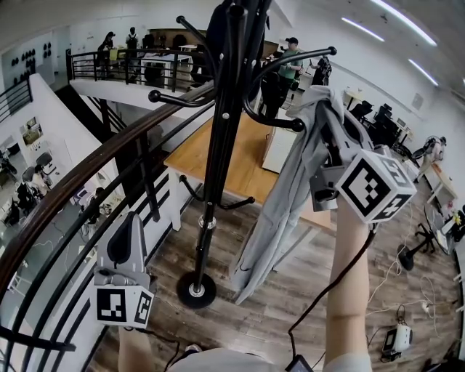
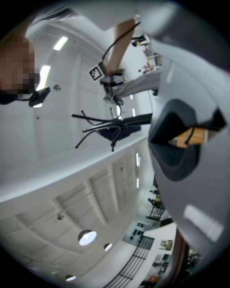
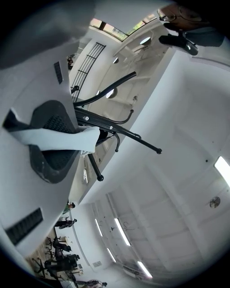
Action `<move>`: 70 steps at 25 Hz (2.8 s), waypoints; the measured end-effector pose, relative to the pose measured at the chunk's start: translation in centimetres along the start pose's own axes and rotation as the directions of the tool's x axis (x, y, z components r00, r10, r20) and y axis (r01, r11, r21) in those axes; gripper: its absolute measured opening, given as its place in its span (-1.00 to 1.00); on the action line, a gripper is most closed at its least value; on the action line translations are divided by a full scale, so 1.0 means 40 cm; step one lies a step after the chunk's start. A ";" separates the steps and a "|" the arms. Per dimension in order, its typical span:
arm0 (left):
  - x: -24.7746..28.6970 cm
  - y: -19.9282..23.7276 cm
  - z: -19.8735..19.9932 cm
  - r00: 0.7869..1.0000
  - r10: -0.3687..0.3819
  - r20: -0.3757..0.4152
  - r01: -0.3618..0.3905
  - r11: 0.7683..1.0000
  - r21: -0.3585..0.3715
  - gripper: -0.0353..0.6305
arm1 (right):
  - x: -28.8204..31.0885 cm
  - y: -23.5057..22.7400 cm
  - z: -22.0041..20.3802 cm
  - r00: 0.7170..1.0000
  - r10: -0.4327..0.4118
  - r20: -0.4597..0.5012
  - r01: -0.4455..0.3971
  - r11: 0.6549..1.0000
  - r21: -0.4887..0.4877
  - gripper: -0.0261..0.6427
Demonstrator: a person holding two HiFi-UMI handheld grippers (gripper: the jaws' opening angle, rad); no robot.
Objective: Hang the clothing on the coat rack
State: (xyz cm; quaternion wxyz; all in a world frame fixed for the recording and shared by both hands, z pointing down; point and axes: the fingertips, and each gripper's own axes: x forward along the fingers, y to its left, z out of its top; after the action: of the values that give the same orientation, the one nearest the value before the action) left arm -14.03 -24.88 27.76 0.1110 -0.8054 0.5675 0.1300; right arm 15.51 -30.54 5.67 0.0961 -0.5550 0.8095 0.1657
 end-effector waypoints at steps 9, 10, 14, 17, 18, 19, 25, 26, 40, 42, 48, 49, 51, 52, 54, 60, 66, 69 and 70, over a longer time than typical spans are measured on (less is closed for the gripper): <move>0.017 -0.009 -0.010 1.000 -0.009 0.001 0.009 1.000 -0.012 -0.87 | -0.014 0.043 0.034 0.997 0.074 0.024 -0.074 0.997 0.003 -0.90; 0.018 -0.012 -0.010 1.000 -0.011 0.002 0.011 1.000 -0.014 -0.87 | -0.013 0.046 0.028 0.998 0.064 0.012 -0.064 0.998 -0.019 -0.90; 0.019 -0.015 -0.009 1.000 -0.016 0.004 0.016 1.000 -0.015 -0.87 | -0.008 0.026 0.008 1.000 -0.002 -0.013 0.001 0.996 -0.085 -0.90; 0.017 -0.004 -0.011 1.000 -0.005 0.004 0.005 1.000 -0.016 -0.87 | -0.005 -0.002 0.006 0.999 -0.034 -0.007 0.033 0.997 -0.064 -0.90; 0.016 -0.001 -0.012 1.000 -0.001 0.004 0.001 1.000 -0.017 -0.87 | -0.003 -0.007 0.006 0.999 -0.037 -0.006 0.036 0.998 -0.057 -0.90; 0.015 0.001 -0.013 1.000 0.001 0.003 -0.001 1.000 -0.018 -0.87 | 0.000 -0.008 0.006 0.999 -0.035 -0.007 0.035 0.998 -0.051 -0.90; 0.016 0.005 -0.016 1.000 0.006 0.000 -0.006 1.000 -0.017 -0.87 | 0.012 0.037 0.001 1.000 0.023 -0.020 -0.024 0.999 -0.047 -0.90; 0.016 0.007 -0.017 1.000 0.008 0.001 -0.008 1.000 -0.017 -0.87 | 0.011 0.046 -0.001 0.999 0.033 -0.023 -0.034 0.998 -0.047 -0.90; 0.024 0.000 -0.022 1.000 -0.006 0.004 0.006 1.000 -0.024 -0.87 | -0.030 0.076 -0.013 0.989 0.114 -0.095 -0.120 0.991 -0.051 -0.90; 0.027 -0.006 -0.022 1.000 -0.013 0.004 0.013 1.000 -0.025 -0.87 | -0.034 0.082 -0.026 0.986 0.120 -0.115 -0.127 0.990 -0.061 -0.90; 0.024 -0.009 -0.018 1.000 -0.015 0.003 0.015 1.000 -0.025 -0.87 | -0.055 0.099 -0.044 0.980 0.148 -0.130 -0.153 0.988 -0.032 -0.90; 0.023 -0.010 -0.017 1.000 -0.016 0.003 0.016 1.000 -0.025 -0.87 | -0.058 0.101 -0.048 0.980 0.150 -0.131 -0.155 0.988 -0.028 -0.90; 0.019 -0.011 -0.015 1.000 -0.017 0.003 0.017 1.000 -0.023 -0.87 | -0.065 0.103 -0.057 0.979 0.152 -0.134 -0.156 0.988 -0.016 -0.90; 0.016 -0.010 -0.015 1.000 -0.017 0.003 0.017 1.000 -0.023 -0.87 | -0.069 0.103 -0.062 0.979 0.153 -0.137 -0.156 0.988 -0.008 -0.90; 0.012 -0.007 -0.014 1.000 -0.016 0.003 0.016 1.000 -0.022 -0.87 | -0.073 0.104 -0.076 0.977 0.157 -0.144 -0.158 0.987 0.008 -0.90; 0.002 -0.002 -0.013 1.000 -0.016 0.003 0.016 1.000 -0.020 -0.87 | -0.074 0.119 -0.133 0.968 0.171 -0.181 -0.165 0.985 0.049 -0.89; -0.008 0.017 -0.010 1.000 -0.003 0.003 0.003 1.000 -0.017 -0.87 | -0.045 0.140 -0.185 0.961 0.174 -0.213 -0.163 0.984 0.069 -0.89; -0.017 0.030 -0.006 1.000 0.009 0.000 -0.009 1.000 -0.014 -0.87 | -0.033 0.143 -0.205 0.960 0.166 -0.224 -0.152 0.985 0.077 -0.89; -0.022 0.034 -0.003 1.000 0.013 0.000 -0.013 1.000 -0.012 -0.87 | -0.033 0.143 -0.208 0.960 0.163 -0.226 -0.149 0.986 0.079 -0.90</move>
State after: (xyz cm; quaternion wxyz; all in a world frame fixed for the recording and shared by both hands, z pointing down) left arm -15.57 -24.59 28.13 0.1053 -0.8025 0.5718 0.1341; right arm 10.90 -30.65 14.77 0.0049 -0.5019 0.8610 0.0819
